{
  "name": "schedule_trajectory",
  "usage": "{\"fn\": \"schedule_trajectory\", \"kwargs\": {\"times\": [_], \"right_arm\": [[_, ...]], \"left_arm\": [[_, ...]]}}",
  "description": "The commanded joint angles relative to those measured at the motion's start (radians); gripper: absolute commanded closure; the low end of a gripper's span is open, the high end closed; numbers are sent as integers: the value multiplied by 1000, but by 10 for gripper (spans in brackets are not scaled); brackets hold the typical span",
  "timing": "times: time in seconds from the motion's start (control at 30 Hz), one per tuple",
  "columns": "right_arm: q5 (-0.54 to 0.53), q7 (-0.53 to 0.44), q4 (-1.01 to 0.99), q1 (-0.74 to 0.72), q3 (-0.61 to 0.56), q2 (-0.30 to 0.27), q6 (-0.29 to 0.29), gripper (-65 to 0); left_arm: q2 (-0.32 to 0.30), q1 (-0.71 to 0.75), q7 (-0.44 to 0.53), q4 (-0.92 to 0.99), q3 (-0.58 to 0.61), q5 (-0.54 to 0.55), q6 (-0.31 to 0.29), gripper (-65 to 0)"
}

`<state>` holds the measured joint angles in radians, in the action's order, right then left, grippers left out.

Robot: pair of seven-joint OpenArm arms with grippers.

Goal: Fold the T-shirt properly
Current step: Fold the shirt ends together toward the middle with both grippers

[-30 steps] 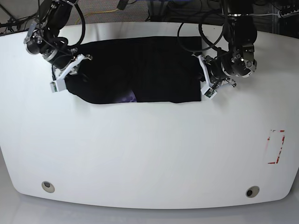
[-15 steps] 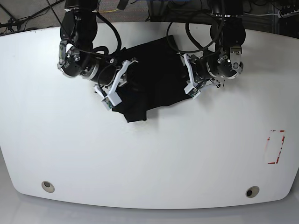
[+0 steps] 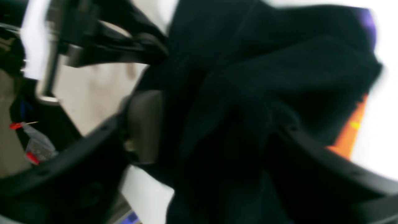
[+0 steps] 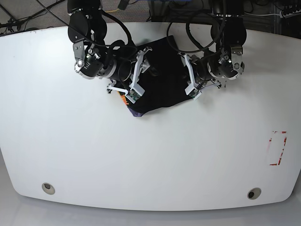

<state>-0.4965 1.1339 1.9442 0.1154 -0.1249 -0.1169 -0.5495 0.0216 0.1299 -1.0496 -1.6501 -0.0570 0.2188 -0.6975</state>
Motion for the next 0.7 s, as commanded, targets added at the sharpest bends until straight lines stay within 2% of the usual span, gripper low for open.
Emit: {"fn": "schedule_trajectory", "kwargs": {"times": [0.0, 0.07, 0.17, 0.27, 0.53, 0.67], "right_arm": [[-21, -50, 22, -9, -12, 4, -4, -491], [-20, -64, 19, -15, -49, 7, -4, -525], [-18, -94, 19, -16, -94, 30, -2, -533], [-18, -108, 21, -16, -88, 41, -2, -533], [-27, -120, 74, 20, 46, 38, -13, -533], [-27, -120, 74, 27, 86, 32, -14, -533]], "left_arm": [[2, -3, -22, -8, 3, -15, -1, -68], [4, -5, -22, -8, 3, -14, -1, -68], [5, -5, -22, -19, -1, -9, -1, -68], [5, -5, -22, -91, -47, 0, -1, -68], [1, 1, -22, -221, -289, 196, -1, -68], [-22, 3, -24, -220, -384, 242, -1, -68]]}}
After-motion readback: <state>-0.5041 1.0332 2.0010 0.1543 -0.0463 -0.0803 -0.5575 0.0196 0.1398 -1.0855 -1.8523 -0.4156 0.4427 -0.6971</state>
